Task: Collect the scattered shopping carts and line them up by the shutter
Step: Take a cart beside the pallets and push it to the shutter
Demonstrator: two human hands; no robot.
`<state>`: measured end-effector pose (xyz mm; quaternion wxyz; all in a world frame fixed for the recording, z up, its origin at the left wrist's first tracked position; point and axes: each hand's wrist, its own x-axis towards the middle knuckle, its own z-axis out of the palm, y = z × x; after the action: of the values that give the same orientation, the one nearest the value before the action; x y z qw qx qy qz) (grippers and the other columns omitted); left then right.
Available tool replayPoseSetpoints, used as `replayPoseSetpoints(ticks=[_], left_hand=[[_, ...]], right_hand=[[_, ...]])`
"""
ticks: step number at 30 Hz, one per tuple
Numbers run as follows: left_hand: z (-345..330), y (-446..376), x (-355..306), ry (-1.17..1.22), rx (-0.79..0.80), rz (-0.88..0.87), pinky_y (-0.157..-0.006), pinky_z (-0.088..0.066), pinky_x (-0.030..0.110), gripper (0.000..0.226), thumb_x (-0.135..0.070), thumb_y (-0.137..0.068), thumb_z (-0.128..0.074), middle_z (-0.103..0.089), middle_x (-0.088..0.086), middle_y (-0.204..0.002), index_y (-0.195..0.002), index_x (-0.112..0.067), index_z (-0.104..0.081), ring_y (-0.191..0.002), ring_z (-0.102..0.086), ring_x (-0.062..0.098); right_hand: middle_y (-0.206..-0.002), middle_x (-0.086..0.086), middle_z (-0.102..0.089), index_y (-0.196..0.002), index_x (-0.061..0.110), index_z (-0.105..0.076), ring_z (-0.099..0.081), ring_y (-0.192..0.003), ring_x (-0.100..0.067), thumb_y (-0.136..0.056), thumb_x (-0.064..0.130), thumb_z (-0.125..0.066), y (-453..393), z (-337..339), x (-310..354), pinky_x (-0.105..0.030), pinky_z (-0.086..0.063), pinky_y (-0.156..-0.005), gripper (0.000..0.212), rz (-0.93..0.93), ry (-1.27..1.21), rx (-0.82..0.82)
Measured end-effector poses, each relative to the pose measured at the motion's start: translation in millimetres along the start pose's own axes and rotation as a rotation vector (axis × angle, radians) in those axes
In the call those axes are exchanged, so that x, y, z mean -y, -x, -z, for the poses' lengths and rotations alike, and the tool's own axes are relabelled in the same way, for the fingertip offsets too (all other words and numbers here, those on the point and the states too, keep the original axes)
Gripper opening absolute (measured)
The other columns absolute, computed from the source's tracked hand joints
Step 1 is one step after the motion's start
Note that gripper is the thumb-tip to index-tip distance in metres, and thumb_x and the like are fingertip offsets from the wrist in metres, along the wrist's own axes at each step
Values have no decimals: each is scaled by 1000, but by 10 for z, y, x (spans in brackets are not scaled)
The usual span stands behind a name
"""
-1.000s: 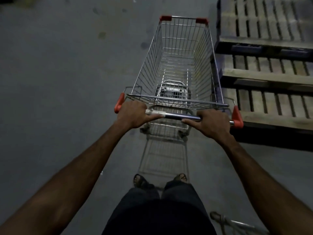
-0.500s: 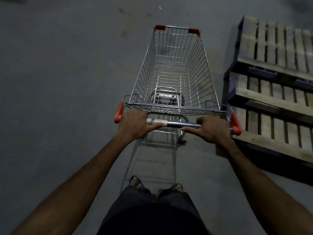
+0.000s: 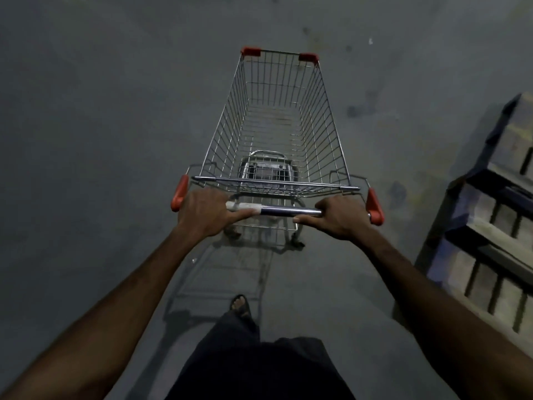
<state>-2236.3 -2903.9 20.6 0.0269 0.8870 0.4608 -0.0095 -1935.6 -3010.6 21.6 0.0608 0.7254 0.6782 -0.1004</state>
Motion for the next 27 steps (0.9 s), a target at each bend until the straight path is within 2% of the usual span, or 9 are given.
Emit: replayPoseSetpoints(ticks=[4, 6, 8, 12, 16, 21, 27], left_hand=[[-54, 202, 477, -8, -24, 158, -53, -33, 28, 91, -105, -75, -20, -52, -5, -51, -54, -22, -53, -48, -50, 8], [-103, 324, 696, -31, -42, 231, -51, -33, 28, 93, -106, -76, -20, -52, -5, -49, -51, -22, -52, -46, -49, 8], [-137, 430, 896, -9, -45, 305, -51, -40, 27, 94, -107, -75, -21, -51, -5, -47, -50, -21, -50, -44, -49, 10], [-159, 627, 1359, 49, -27, 455, -62, -54, 33, 99, -110, -70, -15, -53, -3, -52, -54, -20, -52, -50, -55, 16], [-147, 710, 1748, 47, 10, 557, -67, -54, 34, 101, -111, -68, -13, -57, -2, -55, -61, -22, -58, -51, -57, 16], [-157, 800, 2329, 53, -3, 661, -65, -49, 29, 95, -109, -72, -18, -57, -6, -56, -63, -23, -57, -52, -55, 13], [-79, 717, 3034, 115, -65, 801, -66, -52, 33, 96, -111, -67, -15, -54, -6, -56, -58, -23, -51, -55, -58, 15]], right_hand=[[-57, 4, -58, -63, 19, -61, -53, -53, -14, -68, 108, -22, -453, 102, 403, -31, -43, -60, 97, 97, 51, 22], [-57, 4, -58, -61, 19, -60, -55, -54, -15, -65, 110, -19, -672, 141, 611, -33, -48, -63, 100, 142, 69, 26], [-57, 2, -59, -60, 19, -60, -58, -57, -18, -66, 110, -24, -869, 192, 822, -35, -54, -68, 98, 175, 89, 39], [-61, 1, -61, -60, 19, -61, -61, -64, -25, -66, 110, -27, -1332, 326, 1395, -38, -53, -74, 97, 285, 161, 49], [-62, 2, -62, -59, 21, -61, -63, -67, -25, -65, 111, -26, -1769, 405, 1810, -41, -55, -78, 97, 380, 181, 58], [-63, 3, -62, -61, 21, -63, -63, -68, -24, -66, 111, -26, -2380, 493, 2448, -41, -56, -82, 97, 512, 212, 54], [-70, 0, -65, -65, 23, -65, -66, -76, -28, -63, 112, -23, -3236, 605, 3191, -40, -52, -77, 98, 653, 224, 31]])
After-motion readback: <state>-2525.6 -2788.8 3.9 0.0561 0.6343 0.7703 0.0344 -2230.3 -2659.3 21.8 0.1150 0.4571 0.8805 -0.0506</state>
